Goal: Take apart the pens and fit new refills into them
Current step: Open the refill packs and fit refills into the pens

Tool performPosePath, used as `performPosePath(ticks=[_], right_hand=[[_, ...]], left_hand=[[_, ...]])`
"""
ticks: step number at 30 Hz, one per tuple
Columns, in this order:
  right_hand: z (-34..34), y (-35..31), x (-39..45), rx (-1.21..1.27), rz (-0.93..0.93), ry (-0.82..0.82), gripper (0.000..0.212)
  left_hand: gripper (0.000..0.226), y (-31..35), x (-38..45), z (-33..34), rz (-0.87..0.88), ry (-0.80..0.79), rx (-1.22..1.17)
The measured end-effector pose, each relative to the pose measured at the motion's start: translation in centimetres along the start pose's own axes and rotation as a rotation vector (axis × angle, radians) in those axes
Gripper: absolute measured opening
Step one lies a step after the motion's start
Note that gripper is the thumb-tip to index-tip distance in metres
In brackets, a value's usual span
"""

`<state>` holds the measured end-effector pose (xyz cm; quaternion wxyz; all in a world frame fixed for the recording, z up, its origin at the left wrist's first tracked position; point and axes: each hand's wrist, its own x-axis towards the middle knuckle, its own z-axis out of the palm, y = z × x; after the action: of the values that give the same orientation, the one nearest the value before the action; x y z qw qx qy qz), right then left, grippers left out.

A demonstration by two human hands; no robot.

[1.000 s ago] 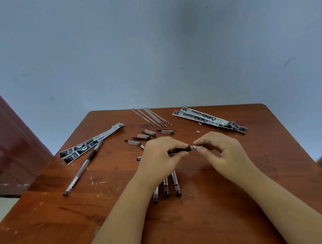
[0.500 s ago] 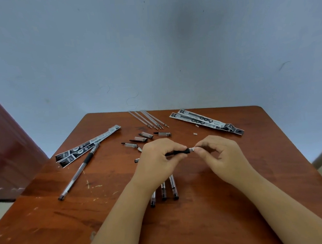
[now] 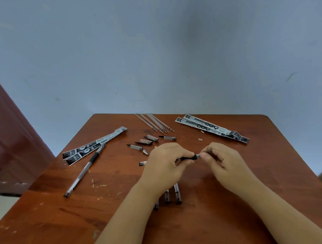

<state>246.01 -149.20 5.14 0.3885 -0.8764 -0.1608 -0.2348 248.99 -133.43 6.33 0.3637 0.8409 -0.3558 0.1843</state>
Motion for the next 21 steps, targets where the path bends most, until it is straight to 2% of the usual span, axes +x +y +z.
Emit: performPosePath(ticks=[2, 9, 12, 16, 18, 21], right_hand=[[0.1, 0.1, 0.0, -0.003, 0.006, -0.001, 0.026], [0.2, -0.1, 0.0, 0.019, 0.004, -0.015, 0.018], [0.3, -0.3, -0.1, 0.068, 0.075, -0.021, 0.018], [0.1, 0.3, -0.1, 0.055, 0.166, 0.013, 0.012], [0.1, 0.4, 0.4, -0.024, 0.176, -0.021, 0.007], [0.7, 0.6, 2.1, -0.12, 0.184, -0.074, 0.012]], left_hand=[[0.015, 0.1, -0.1, 0.2, 0.019, 0.011, 0.018], [0.015, -0.1, -0.1, 0.1, 0.012, -0.006, -0.003], [0.017, -0.3, 0.1, -0.4, -0.019, 0.016, -0.003], [0.02, -0.4, 0.3, -1.4, -0.143, 0.012, 0.031], [0.023, -0.8, 0.4, -1.9, -0.219, 0.022, 0.088], [0.023, -1.8, 0.7, -2.8, -0.364, 0.091, 0.173]])
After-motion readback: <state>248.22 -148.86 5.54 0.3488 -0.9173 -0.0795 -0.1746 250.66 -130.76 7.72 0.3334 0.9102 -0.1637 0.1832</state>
